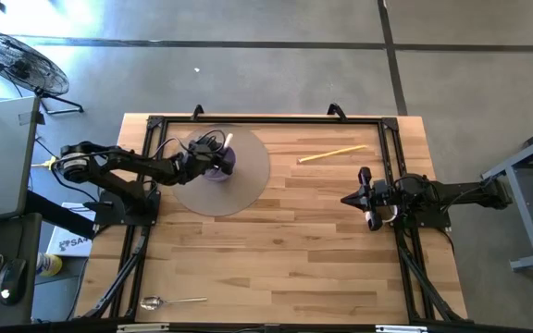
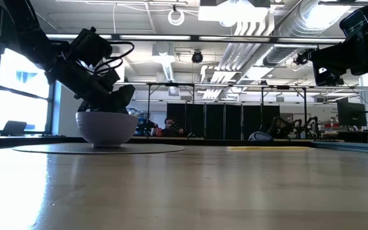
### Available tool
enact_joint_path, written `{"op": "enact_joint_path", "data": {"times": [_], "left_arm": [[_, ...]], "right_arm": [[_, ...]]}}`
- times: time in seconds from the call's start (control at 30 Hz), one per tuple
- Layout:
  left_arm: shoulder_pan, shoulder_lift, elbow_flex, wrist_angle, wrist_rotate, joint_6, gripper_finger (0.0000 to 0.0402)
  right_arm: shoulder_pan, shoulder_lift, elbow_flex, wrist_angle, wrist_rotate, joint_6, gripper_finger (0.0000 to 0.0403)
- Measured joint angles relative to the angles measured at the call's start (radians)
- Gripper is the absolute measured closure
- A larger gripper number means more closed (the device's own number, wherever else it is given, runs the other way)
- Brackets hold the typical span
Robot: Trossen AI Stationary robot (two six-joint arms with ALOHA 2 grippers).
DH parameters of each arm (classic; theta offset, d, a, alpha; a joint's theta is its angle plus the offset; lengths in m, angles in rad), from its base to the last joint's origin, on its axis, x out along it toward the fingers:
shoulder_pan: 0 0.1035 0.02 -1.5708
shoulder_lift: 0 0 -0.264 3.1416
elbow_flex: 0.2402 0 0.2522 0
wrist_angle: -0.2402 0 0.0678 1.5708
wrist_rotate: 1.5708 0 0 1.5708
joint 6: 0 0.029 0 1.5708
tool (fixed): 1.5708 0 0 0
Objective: Pick & Place Utensil
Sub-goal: Put the white fork into the violet bowl on the brown mat, then put the silver spoon into the violet bowl on the brown mat
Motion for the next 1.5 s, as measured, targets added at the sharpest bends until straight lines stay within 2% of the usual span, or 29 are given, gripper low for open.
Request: {"op": "enact_joint_path", "data": {"times": [0.17, 0.33, 0.57, 0.77, 0.83, 0.93, 1.0, 1.07, 1.23, 1.37, 1.5], "left_arm": [[0.000, -0.009, 0.000, -0.041, 0.008, -0.002, 0.0266], [0.000, -0.090, 0.000, -0.122, 0.064, 0.009, 0.0224], [0.000, -0.329, 0.003, -0.266, 0.143, 0.007, 0.0216], [-0.048, -0.562, 0.100, -0.611, 0.295, -0.002, 0.0216], [-0.114, -0.617, 0.130, -0.685, 0.359, -0.003, 0.0216], [-0.259, -0.662, 0.140, -0.696, 0.415, -0.022, 0.0216], [-0.376, -0.665, 0.140, -0.696, 0.397, -0.031, 0.0216], [-0.498, -0.650, 0.139, -0.696, 0.330, -0.044, 0.0216], [-0.793, -0.528, 0.139, -0.633, 0.150, -0.061, 0.0216], [-0.977, -0.392, 0.142, -0.608, 0.112, -0.109, 0.0216], [-1.116, -0.260, 0.216, -0.683, 0.110, -0.216, 0.0216]], "right_arm": [[0.000, 0.000, 0.000, 0.000, 0.000, 0.000, 0.0398], [0.000, 0.000, 0.000, 0.000, 0.000, 0.000, 0.0398], [0.000, 0.000, 0.000, 0.000, 0.001, 0.000, 0.0398], [0.000, 0.000, 0.000, 0.000, 0.004, 0.000, 0.0398], [0.000, 0.000, 0.000, 0.000, 0.004, 0.000, 0.0398], [0.000, 0.000, 0.000, 0.000, 0.005, 0.000, 0.0398], [0.000, 0.000, 0.000, 0.000, 0.004, 0.000, 0.0398], [0.000, 0.000, 0.000, 0.000, 0.005, 0.000, 0.0398], [0.000, 0.000, 0.000, 0.000, 0.004, 0.000, 0.0398], [0.000, 0.000, 0.000, 0.000, 0.004, 0.000, 0.0398], [0.000, 0.000, 0.000, 0.000, 0.004, 0.000, 0.0398]]}}
